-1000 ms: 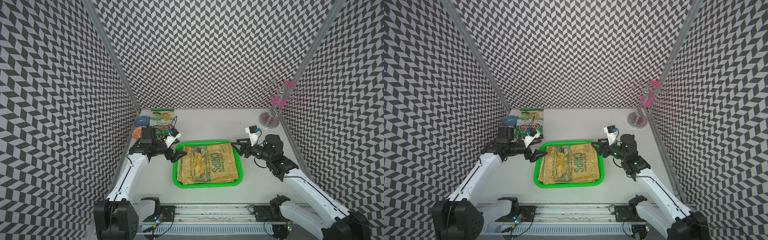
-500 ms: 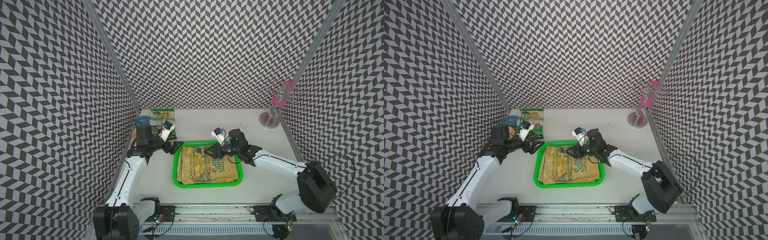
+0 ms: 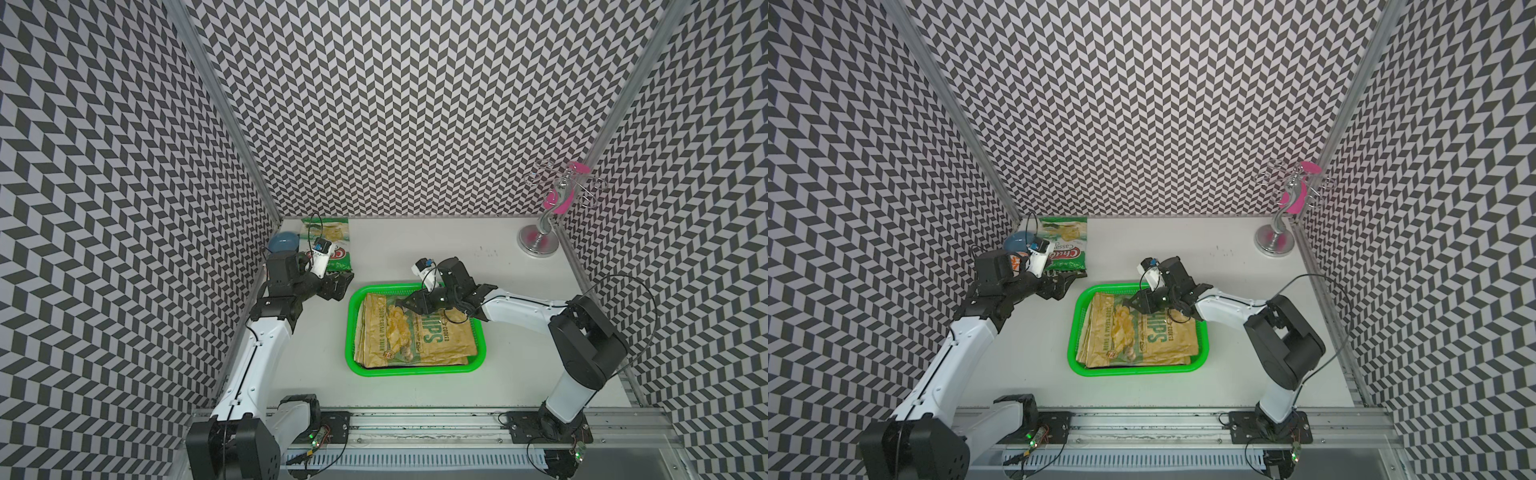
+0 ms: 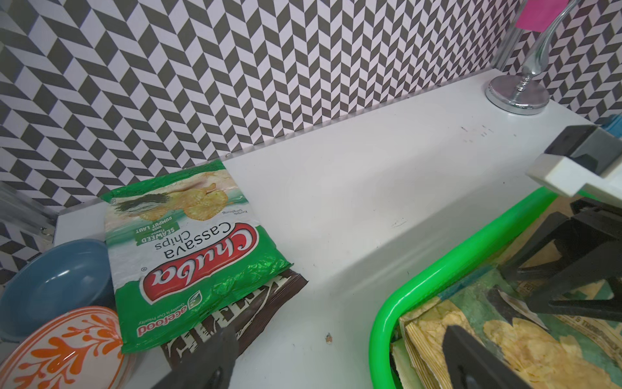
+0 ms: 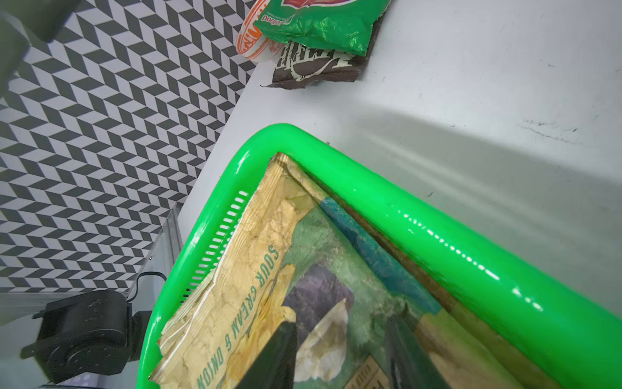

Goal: Put the potato chips into the basket
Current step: Place the potato chip in the basket, then pick up the potato chip from the center of the board.

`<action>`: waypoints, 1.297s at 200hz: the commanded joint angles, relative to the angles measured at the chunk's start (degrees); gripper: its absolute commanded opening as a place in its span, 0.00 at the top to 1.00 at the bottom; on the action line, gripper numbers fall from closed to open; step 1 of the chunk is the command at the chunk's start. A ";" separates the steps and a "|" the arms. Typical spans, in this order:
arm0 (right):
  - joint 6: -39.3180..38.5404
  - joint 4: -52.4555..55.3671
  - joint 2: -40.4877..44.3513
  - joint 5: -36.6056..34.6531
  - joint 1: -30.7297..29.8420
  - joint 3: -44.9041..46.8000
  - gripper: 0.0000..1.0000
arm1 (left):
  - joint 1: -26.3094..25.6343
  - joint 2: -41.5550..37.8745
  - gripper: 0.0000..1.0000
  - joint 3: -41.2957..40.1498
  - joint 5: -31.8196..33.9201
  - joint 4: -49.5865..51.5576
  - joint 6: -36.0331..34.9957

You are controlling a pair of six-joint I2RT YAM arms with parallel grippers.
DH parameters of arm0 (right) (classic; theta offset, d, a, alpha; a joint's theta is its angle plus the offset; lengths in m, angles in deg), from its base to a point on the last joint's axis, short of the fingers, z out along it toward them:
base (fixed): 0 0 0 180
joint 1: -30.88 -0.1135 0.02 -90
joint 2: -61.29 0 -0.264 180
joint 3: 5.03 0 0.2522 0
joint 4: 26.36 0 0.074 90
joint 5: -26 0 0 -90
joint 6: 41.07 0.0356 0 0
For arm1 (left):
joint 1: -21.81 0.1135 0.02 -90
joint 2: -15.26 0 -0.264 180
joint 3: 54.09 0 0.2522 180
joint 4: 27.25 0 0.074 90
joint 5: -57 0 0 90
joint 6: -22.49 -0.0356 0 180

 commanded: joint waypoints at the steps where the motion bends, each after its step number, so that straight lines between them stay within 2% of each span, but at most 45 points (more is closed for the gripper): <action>1: -0.72 0.31 3.05 -2.03 -0.24 1.03 0.51 | 0.16 0.90 0.01 -0.17 2.39 -2.45 1.49; 43: -1.66 -0.02 11.50 -3.15 0.86 1.35 0.46 | 0.16 4.18 0.01 1.80 6.53 -3.01 3.19; 84: -0.70 -5.75 18.98 -4.89 1.01 5.58 0.45 | 0.16 11.68 0.01 6.11 12.40 -1.23 5.03; 104: -0.24 -8.02 20.99 -5.76 1.08 7.94 0.45 | 0.23 15.06 0.02 7.31 16.95 -1.78 7.02; 146: -0.16 -8.98 22.27 -6.92 1.18 10.45 0.45 | 1.17 18.89 0.06 7.89 21.46 -2.83 10.57; 170: 0.34 -10.30 22.30 -6.58 1.26 12.10 0.45 | 3.01 19.50 0.06 5.28 20.99 -5.99 11.97; 197: 1.74 -13.45 21.69 -4.97 1.26 14.42 0.45 | 5.66 18.15 0.09 1.06 16.61 -11.85 14.55; 259: 0.76 -13.13 22.91 -5.65 1.34 15.08 0.46 | 7.68 19.46 0.14 -3.62 15.92 -22.36 21.37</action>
